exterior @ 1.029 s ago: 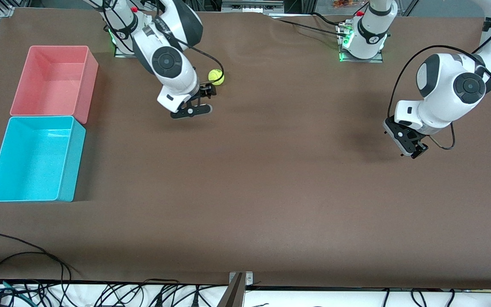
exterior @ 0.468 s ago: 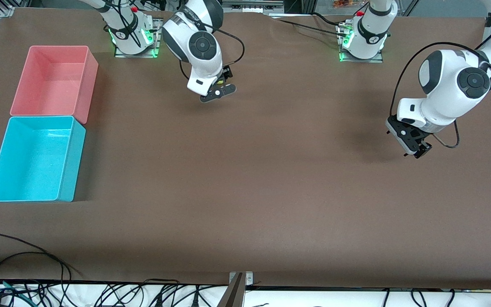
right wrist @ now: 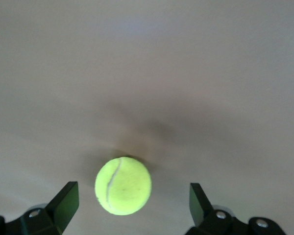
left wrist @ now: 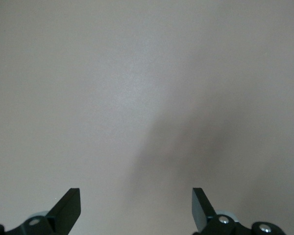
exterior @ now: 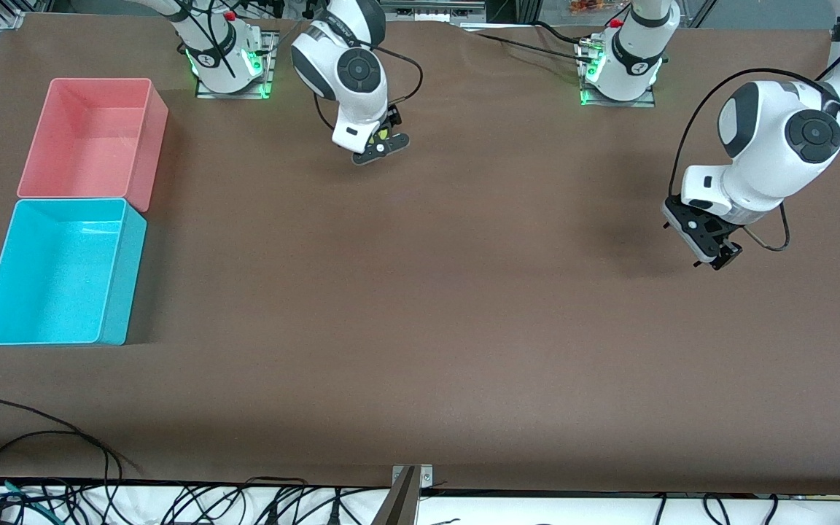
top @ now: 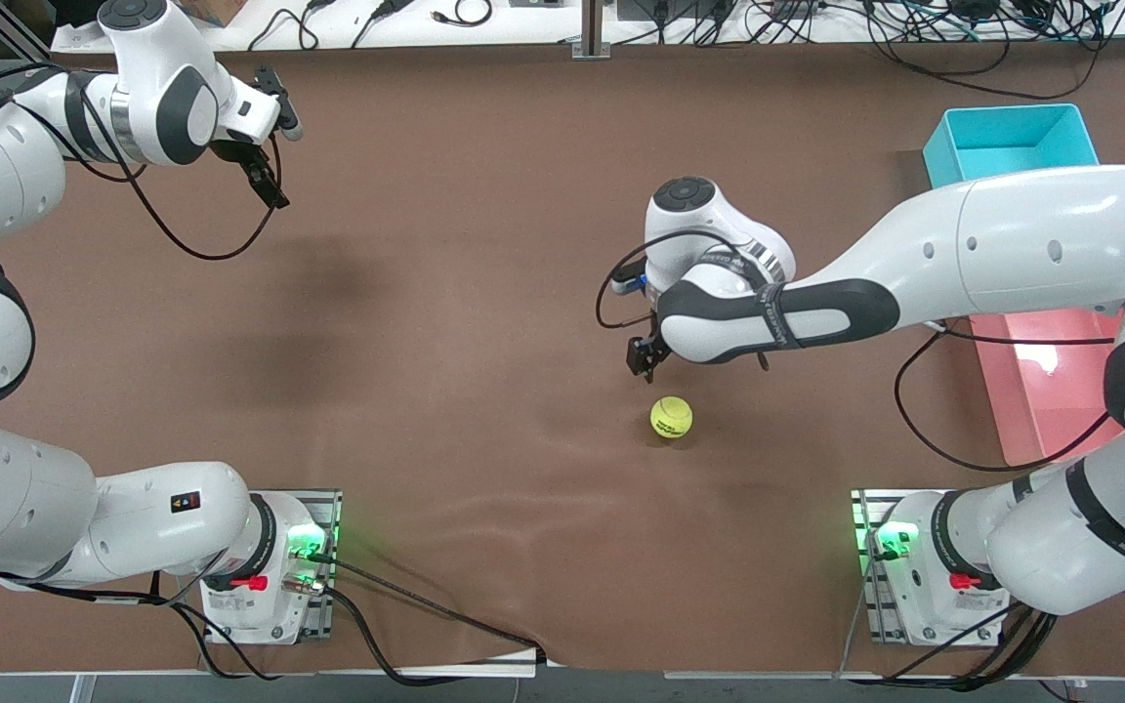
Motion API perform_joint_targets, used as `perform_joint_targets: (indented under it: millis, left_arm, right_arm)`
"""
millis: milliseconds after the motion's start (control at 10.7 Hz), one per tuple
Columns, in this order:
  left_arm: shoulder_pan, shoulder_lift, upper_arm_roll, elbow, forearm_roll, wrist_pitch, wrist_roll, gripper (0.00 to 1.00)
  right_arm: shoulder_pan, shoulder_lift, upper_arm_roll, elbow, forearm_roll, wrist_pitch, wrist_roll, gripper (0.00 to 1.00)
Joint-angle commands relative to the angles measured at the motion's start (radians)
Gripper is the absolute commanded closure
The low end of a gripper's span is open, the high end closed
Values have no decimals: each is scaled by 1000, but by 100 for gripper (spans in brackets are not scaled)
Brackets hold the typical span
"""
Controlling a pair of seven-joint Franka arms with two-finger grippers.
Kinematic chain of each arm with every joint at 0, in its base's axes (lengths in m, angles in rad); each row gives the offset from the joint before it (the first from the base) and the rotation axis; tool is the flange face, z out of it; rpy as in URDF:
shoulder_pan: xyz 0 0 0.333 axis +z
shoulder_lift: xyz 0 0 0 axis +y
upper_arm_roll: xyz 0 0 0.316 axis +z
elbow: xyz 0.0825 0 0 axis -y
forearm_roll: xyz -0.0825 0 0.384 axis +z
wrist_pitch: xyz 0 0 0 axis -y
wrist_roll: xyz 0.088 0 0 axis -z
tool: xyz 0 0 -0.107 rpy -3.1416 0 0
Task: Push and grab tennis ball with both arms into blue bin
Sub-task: 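Grasp the tennis ball with the right gripper while the left gripper withdraws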
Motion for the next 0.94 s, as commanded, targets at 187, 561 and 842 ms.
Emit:
perform_joint_targets:
  millis: [187, 561, 842]
  left_arm:
    - [-3, -18, 3, -14, 26, -1, -10, 0]
    - [-3, -16, 3, -14, 26, -1, -10, 0]
    - [-3, -16, 3, -14, 26, -1, -10, 0]
  right_arm:
    - [73, 37, -5, -54, -35, 101, 58, 0]
    - [101, 76, -5, -88, -94, 159, 124, 0]
    - [122, 91, -5, -99, -113, 176, 156, 0]
